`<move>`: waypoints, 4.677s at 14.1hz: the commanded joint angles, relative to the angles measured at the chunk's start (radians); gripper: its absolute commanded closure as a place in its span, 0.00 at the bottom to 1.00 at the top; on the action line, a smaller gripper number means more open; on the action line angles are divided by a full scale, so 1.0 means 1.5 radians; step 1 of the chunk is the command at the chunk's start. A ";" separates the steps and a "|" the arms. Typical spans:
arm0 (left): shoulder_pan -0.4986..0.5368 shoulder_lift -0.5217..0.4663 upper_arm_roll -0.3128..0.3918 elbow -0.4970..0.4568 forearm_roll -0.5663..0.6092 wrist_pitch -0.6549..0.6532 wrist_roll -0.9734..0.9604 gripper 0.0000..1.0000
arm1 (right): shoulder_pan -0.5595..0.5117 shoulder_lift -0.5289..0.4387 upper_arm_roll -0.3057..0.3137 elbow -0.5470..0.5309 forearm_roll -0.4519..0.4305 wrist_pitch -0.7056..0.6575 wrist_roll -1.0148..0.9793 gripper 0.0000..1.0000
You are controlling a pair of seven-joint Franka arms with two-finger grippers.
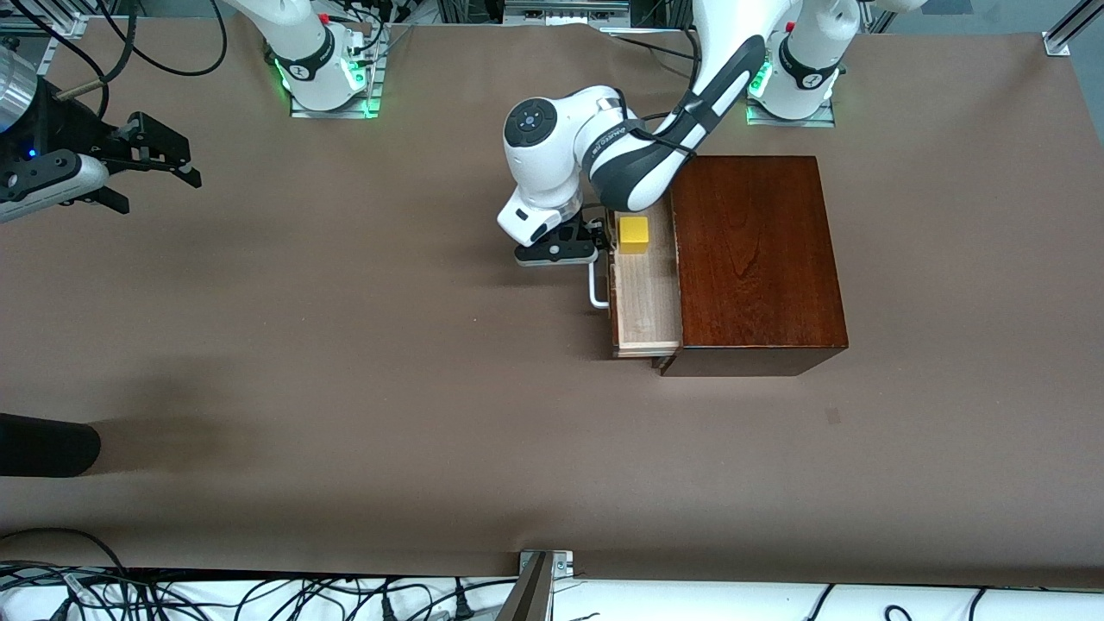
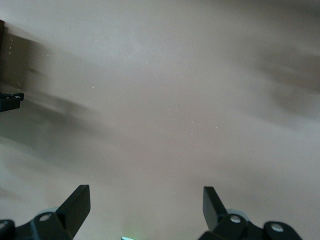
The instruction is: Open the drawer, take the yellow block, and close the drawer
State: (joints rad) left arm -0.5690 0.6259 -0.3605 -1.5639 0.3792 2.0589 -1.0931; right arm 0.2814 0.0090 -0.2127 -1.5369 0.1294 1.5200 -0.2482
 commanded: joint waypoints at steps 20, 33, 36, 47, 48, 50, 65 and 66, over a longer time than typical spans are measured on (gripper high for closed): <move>0.383 -0.269 -0.002 0.106 -0.169 -0.406 0.503 0.00 | -0.002 0.000 -0.002 0.012 0.015 -0.042 -0.041 0.00; 0.328 -0.469 0.255 -0.124 -0.264 -0.225 0.733 0.00 | 0.018 0.020 0.016 0.032 0.012 -0.040 -0.045 0.00; 0.332 -0.463 0.254 -0.124 -0.262 -0.230 0.736 0.00 | 0.059 0.022 0.047 0.033 0.005 -0.036 -0.081 0.00; 0.334 -0.458 0.254 -0.123 -0.262 -0.240 0.737 0.00 | 0.311 0.215 0.194 0.110 -0.001 0.172 -0.134 0.00; 0.334 -0.458 0.254 -0.123 -0.262 -0.240 0.737 0.00 | 0.323 0.263 0.197 0.155 -0.001 0.173 -0.160 0.00; 0.334 -0.458 0.254 -0.123 -0.262 -0.240 0.736 0.00 | 0.360 0.337 0.195 0.230 -0.017 0.175 -0.206 0.00; 0.333 -0.443 0.253 -0.105 -0.260 -0.266 0.734 0.00 | 0.444 0.522 0.190 0.286 -0.119 0.357 -0.212 0.00; 0.333 -0.443 0.253 -0.105 -0.260 -0.267 0.735 0.00 | 0.444 0.527 0.189 0.286 -0.120 0.357 -0.212 0.00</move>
State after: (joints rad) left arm -0.0651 -0.0486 0.0141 -1.7468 -0.0013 1.6792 -0.0017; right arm 0.9405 0.7623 0.0771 -1.1492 -0.0345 2.0521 -0.5543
